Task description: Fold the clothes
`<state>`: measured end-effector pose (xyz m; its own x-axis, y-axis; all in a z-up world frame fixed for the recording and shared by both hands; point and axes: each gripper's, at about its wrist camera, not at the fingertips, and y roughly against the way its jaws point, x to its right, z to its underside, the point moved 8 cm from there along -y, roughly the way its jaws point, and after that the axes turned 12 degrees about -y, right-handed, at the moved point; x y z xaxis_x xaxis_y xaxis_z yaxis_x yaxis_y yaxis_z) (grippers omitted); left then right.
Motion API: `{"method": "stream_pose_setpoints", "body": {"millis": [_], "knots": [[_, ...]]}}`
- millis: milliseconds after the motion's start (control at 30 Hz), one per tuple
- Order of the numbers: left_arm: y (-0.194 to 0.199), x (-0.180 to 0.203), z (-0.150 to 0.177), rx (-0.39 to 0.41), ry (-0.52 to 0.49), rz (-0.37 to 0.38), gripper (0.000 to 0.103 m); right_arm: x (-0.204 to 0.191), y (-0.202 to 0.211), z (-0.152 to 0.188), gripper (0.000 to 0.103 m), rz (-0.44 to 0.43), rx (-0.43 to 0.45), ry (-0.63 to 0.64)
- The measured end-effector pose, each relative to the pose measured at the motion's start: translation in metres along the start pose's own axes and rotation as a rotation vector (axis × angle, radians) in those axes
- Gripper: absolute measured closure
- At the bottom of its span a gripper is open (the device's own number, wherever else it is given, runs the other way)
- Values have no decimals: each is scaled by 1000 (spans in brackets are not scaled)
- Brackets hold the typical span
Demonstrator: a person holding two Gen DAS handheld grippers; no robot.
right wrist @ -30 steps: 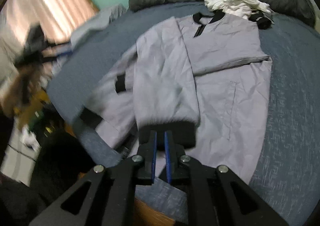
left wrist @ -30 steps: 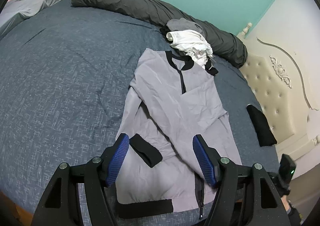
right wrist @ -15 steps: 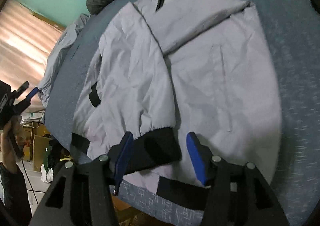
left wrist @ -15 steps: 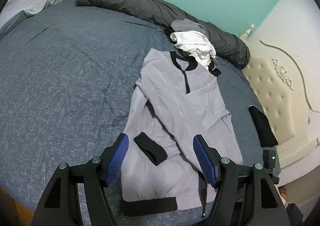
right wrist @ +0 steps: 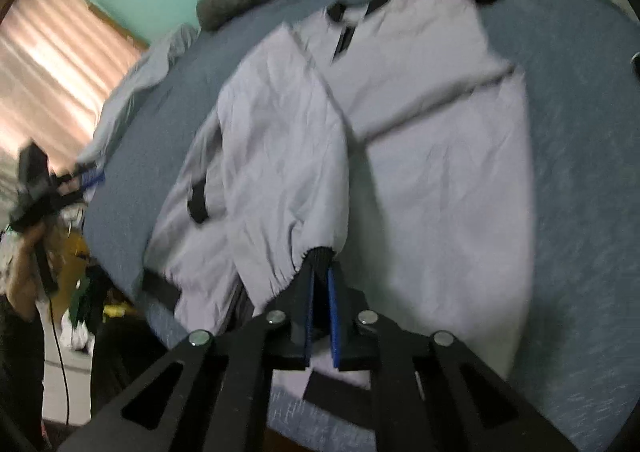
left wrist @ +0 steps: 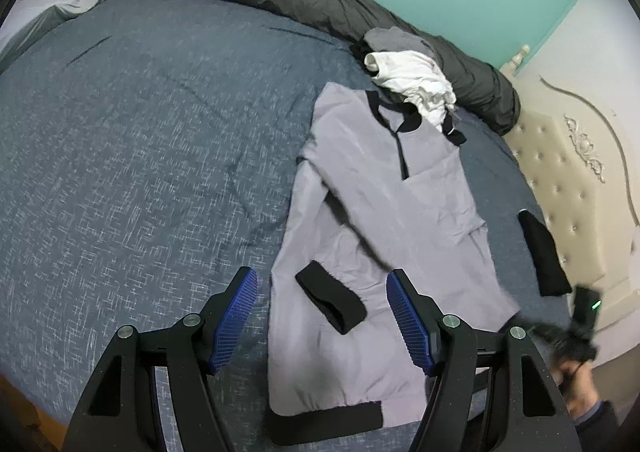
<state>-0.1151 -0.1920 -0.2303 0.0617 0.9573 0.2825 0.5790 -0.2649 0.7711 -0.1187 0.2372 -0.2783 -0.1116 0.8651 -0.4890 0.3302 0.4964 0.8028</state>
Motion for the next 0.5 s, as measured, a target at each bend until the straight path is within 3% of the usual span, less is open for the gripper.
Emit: {"method": "stream_pose_setpoints", "body": {"millis": [200, 333, 500], "knots": [[-31, -10, -2, -41, -6, -21, 32, 32, 37, -53, 97, 57, 106, -44], [-56, -18, -5, -72, -22, -34, 32, 65, 27, -66, 97, 84, 91, -116], [-97, -28, -16, -120, -57, -48, 32, 78, 0, -59, 97, 91, 43, -122]]}}
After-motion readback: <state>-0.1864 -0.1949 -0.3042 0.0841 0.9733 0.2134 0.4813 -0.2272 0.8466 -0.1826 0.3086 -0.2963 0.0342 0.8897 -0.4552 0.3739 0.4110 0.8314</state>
